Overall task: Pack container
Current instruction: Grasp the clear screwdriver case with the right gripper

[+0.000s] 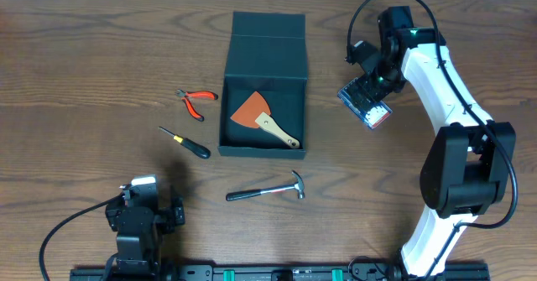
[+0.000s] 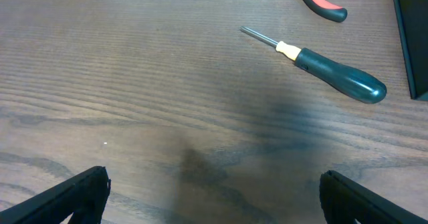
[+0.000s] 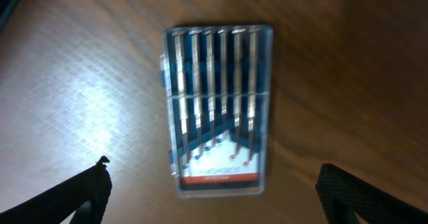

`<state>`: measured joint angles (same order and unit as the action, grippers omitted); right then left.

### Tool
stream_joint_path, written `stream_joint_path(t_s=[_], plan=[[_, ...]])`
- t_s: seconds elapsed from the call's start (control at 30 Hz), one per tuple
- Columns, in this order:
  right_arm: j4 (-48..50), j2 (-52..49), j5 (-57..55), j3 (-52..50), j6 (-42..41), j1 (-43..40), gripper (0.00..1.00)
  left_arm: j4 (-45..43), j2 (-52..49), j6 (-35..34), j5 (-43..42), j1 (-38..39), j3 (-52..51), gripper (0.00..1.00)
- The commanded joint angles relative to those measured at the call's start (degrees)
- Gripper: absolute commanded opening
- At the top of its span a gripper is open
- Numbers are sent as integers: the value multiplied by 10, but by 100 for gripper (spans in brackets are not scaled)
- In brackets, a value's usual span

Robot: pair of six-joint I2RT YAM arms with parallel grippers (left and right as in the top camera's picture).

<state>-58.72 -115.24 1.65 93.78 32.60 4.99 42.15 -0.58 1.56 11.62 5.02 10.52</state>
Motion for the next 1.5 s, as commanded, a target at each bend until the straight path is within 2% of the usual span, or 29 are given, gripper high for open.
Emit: stream_joint_path(t_s=[0.0, 1.1, 1.23, 1.3, 1.4, 1.47], plan=[[13, -2, -20, -2, 3, 1, 99, 2, 4, 6, 7, -2, -8, 99], [23, -121, -14, -2, -4, -6, 99, 2, 4, 6, 7, -2, -8, 99], [26, -122, -14, -2, -4, -7, 81, 2, 4, 6, 7, -2, -8, 99], [26, -123, -14, -2, -4, -9, 69, 2, 4, 6, 7, -2, -8, 99], [26, -123, -14, -2, -8, -9, 45, 2, 4, 6, 7, -2, -8, 99], [26, -123, -14, -2, -9, -9, 37, 2, 4, 6, 7, -2, -8, 99]])
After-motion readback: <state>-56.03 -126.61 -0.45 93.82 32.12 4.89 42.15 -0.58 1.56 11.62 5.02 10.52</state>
